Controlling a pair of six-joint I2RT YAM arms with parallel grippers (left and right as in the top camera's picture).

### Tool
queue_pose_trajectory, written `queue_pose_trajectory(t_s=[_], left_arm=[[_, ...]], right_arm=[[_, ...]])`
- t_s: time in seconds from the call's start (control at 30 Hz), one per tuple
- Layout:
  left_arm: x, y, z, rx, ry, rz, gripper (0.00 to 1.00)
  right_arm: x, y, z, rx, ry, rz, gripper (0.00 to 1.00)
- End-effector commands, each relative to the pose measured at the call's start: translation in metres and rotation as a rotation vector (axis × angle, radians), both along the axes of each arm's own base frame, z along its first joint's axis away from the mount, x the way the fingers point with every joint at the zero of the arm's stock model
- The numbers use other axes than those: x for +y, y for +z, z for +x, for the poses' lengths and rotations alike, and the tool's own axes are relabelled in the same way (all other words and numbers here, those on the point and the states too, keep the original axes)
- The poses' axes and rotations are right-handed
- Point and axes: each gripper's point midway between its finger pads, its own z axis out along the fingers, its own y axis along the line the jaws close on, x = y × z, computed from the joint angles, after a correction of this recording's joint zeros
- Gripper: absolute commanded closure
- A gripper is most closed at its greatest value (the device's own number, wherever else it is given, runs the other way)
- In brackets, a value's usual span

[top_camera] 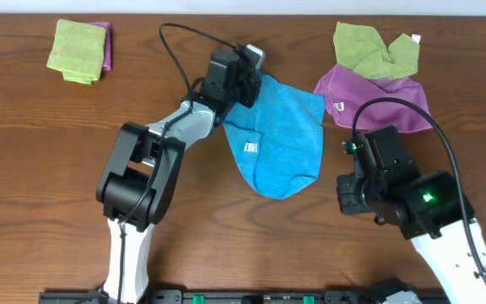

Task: Fold the cloth
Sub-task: 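Reach the left gripper to the blue cloth's far left corner, then grasp the far left corner with the left gripper and pull it left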

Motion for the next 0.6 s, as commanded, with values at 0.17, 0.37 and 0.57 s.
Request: queue_pose_trajectory(t_s=[0.17, 0.37, 0.57], left_arm=[[-0.006, -0.027, 0.004, -0.003, -0.028, 0.008, 0.94], [-0.005, -0.036, 0.003, 0.008, -0.027, 0.012, 0.94], [-0.005, -0.042, 0.002, 0.018, -0.027, 0.018, 0.94]], right_arm=[[-0.001, 0.001, 0.0, -0.009, -0.018, 0.012, 0.98], [-0.001, 0.001, 0.0, -0.01, -0.018, 0.013, 0.98], [-0.001, 0.001, 0.001, -0.011, -0.018, 0.013, 0.99]])
